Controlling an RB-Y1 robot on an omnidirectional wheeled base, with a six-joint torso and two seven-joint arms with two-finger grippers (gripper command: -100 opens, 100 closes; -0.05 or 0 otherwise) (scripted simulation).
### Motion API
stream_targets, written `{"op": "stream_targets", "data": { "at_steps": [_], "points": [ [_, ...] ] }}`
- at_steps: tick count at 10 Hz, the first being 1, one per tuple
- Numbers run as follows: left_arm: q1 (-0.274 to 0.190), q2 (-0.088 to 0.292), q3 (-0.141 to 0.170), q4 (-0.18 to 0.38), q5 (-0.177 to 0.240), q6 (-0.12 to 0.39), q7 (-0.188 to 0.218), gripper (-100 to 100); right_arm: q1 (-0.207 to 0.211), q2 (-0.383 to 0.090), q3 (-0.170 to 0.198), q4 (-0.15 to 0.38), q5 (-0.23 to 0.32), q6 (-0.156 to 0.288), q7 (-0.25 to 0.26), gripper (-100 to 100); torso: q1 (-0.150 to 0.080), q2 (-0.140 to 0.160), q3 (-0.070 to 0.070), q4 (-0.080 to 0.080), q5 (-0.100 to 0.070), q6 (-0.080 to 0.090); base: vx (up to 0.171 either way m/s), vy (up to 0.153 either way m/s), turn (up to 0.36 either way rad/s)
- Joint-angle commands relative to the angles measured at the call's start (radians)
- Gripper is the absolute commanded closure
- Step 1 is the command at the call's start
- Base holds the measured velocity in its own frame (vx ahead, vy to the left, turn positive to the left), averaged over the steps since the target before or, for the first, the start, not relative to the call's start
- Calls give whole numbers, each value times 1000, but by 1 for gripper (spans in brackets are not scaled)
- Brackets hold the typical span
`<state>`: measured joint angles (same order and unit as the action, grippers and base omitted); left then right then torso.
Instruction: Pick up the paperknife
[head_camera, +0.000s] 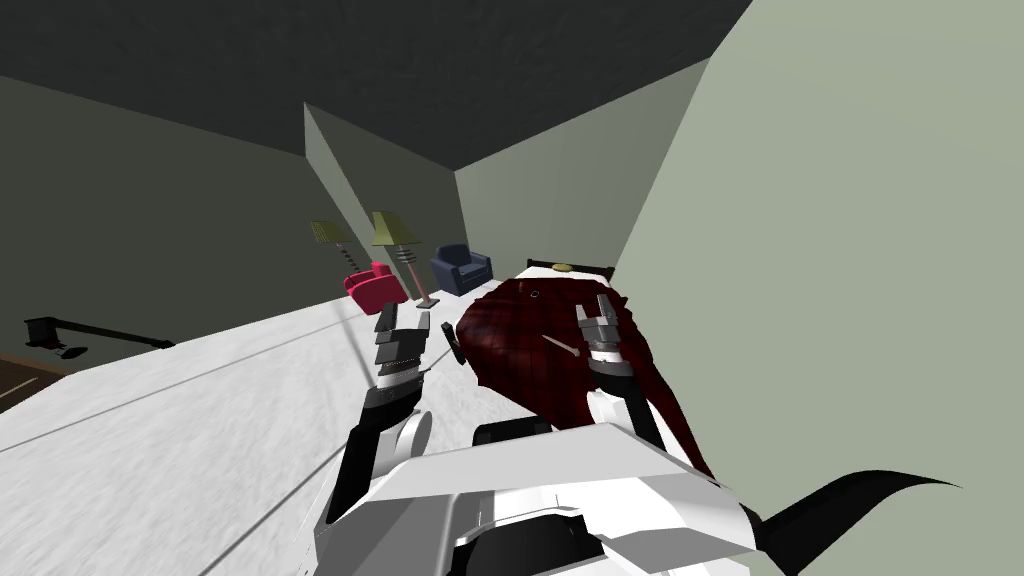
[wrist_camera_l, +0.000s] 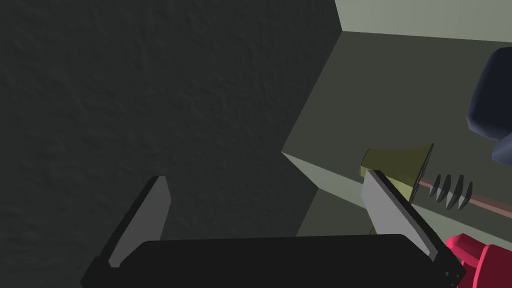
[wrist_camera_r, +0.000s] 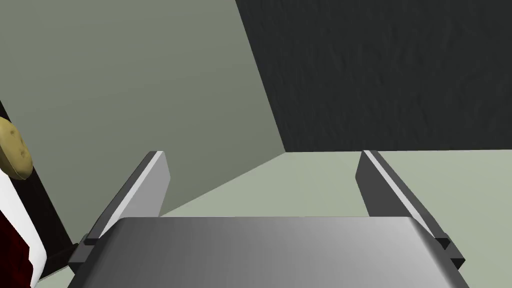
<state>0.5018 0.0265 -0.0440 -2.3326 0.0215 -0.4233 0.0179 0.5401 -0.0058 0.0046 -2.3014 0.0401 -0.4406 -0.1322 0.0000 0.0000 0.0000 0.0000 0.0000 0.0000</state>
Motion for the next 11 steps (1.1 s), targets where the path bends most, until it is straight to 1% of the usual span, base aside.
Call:
{"op": "stream_targets", "data": {
  "at_steps": [1,3,6,7,8,9,11],
  "points": [
    [0,0,0,0,0,0,0,0,3,-33,12,13,-1,5,0,-100,0,0,0,0,0,0,-11,33,18],
    [0,0,0,0,0,0,0,0,13,-85,39,45,-1,16,2,-100,4,2,1,0,1,0,-40,88,26],
    [0,0,0,0,0,0,0,0,42,-170,101,125,1,39,7,-100,12,5,3,1,3,0,-78,163,41],
    [0,0,0,0,0,0,0,0,42,-175,101,127,1,39,7,-100,11,6,4,1,2,0,-73,93,8],
    [0,0,0,0,0,0,0,0,54,-208,126,156,3,48,11,-100,7,6,3,1,2,0,-62,103,58],
    [0,0,0,0,0,0,0,0,54,-208,126,162,3,48,11,-100,7,5,3,1,2,0,-40,86,15],
    [0,0,0,0,0,0,0,0,79,-272,179,234,9,64,20,-100,6,4,2,1,1,0,-48,127,68]
  ]
}}
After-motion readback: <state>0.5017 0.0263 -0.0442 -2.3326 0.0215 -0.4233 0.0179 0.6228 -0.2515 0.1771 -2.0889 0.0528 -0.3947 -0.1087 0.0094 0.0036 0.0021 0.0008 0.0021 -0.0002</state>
